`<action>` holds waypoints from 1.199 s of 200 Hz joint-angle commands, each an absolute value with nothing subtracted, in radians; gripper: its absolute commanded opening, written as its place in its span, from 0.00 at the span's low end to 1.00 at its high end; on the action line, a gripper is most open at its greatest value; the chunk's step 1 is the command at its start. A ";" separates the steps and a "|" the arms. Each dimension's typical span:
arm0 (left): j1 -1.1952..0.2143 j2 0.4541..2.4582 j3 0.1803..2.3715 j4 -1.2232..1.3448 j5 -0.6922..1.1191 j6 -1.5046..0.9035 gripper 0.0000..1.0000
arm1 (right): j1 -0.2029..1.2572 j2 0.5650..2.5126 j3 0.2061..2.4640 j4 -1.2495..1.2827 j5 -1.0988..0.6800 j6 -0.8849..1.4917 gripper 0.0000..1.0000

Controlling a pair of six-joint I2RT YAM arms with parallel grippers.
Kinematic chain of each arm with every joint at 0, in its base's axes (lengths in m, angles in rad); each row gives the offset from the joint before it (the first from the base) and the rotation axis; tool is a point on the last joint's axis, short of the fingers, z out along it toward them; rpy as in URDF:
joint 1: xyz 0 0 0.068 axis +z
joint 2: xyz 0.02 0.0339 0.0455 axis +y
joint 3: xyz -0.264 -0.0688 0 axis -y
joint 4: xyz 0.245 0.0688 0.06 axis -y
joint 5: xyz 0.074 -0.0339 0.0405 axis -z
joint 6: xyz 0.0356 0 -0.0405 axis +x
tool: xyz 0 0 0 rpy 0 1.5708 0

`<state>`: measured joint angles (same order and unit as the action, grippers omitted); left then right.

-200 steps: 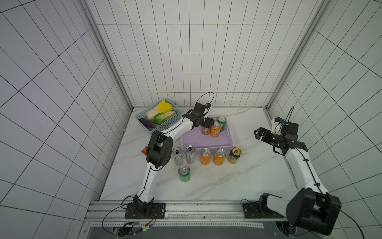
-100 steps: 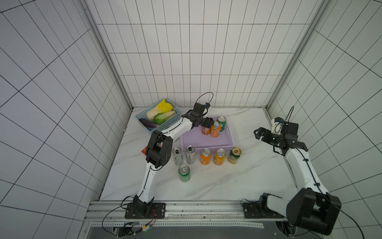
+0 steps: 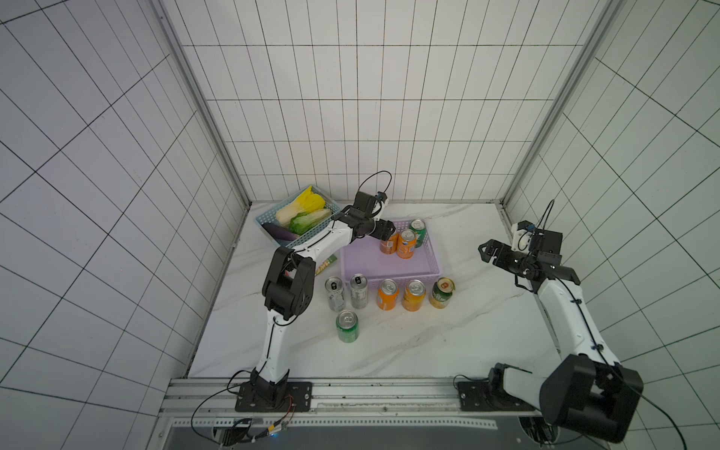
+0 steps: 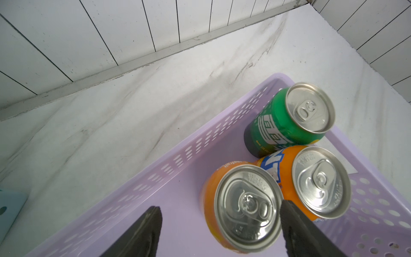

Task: Take out the drinks from the basket
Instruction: Pick up the drink from the basket.

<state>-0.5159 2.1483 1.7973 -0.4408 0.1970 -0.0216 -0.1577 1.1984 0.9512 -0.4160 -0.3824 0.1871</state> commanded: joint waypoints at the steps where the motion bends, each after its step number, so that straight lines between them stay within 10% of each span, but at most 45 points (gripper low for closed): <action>1: -0.534 2.138 1.785 -0.429 0.216 0.030 0.82 | -0.168 1.178 0.917 -0.408 -0.397 0.189 0.99; 240: -0.565 2.316 1.959 -0.517 0.142 0.073 0.78 | -0.175 1.183 0.922 -0.412 -0.396 0.189 0.99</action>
